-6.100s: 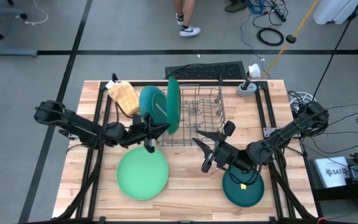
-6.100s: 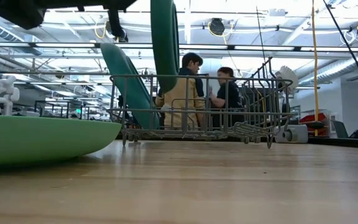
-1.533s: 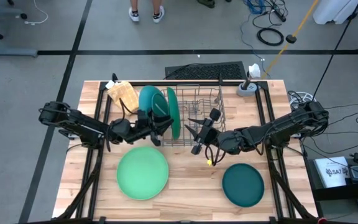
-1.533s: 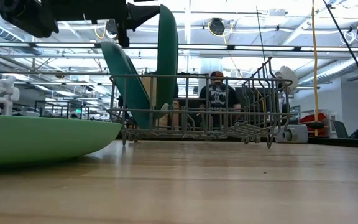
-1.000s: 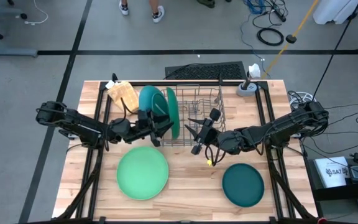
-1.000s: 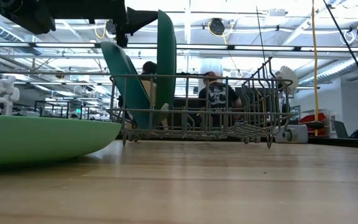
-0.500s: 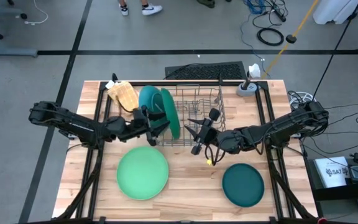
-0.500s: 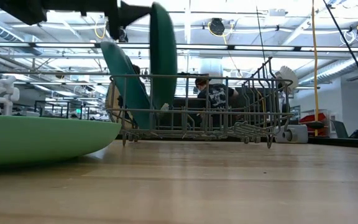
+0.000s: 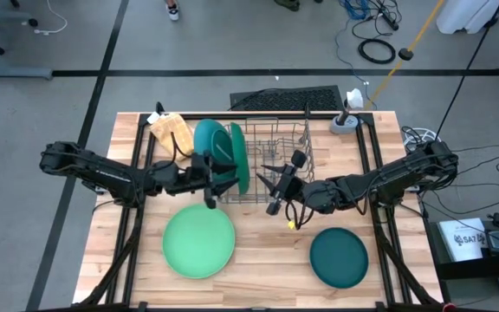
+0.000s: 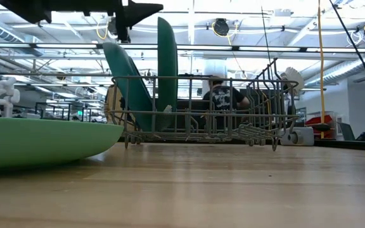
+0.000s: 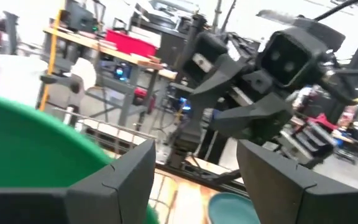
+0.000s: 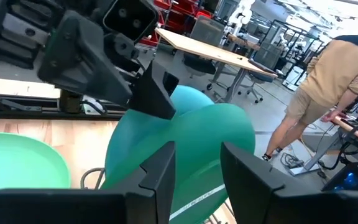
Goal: Sort dishes
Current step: Put the green plate into the dishwasher rack
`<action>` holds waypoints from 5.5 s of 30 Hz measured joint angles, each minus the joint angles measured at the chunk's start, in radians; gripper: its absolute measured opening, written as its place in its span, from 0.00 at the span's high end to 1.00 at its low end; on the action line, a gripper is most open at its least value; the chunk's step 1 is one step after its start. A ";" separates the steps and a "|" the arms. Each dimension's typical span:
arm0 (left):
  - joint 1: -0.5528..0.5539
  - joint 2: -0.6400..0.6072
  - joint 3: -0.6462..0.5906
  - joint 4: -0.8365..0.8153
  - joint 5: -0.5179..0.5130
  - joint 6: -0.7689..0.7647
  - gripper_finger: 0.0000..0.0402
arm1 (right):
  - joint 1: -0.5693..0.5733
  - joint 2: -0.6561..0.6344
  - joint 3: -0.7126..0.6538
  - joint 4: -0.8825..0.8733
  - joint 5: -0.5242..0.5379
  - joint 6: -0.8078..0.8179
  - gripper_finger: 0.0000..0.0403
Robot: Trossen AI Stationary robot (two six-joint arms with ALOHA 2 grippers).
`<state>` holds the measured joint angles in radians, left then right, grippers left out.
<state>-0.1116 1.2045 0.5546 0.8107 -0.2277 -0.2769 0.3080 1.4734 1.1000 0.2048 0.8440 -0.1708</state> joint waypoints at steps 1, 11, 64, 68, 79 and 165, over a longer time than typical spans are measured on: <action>0.000 0.000 0.006 -0.009 0.010 -0.003 0.41 | 0.000 0.000 0.000 0.000 -0.014 0.003 0.71; 0.002 0.000 0.047 -0.113 -0.050 -0.036 0.41 | -0.006 0.000 0.000 0.000 -0.040 0.019 0.71; -0.013 -0.017 0.048 -0.281 -0.200 -0.105 0.53 | -0.012 0.000 0.000 0.000 -0.039 0.013 0.71; -0.013 -0.017 0.048 -0.274 -0.199 -0.093 0.65 | -0.013 0.000 0.000 0.000 -0.039 0.013 0.71; -0.013 -0.017 0.048 -0.258 -0.176 -0.075 0.72 | -0.014 0.001 0.000 -0.004 -0.039 0.022 0.71; 0.060 -0.018 0.049 -0.334 -0.098 -0.055 0.96 | -0.014 0.001 0.000 -0.007 -0.039 0.033 0.71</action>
<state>-0.0516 1.1870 0.6033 0.4770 -0.3255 -0.3320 0.2939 1.4742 1.0996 0.1974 0.8049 -0.1383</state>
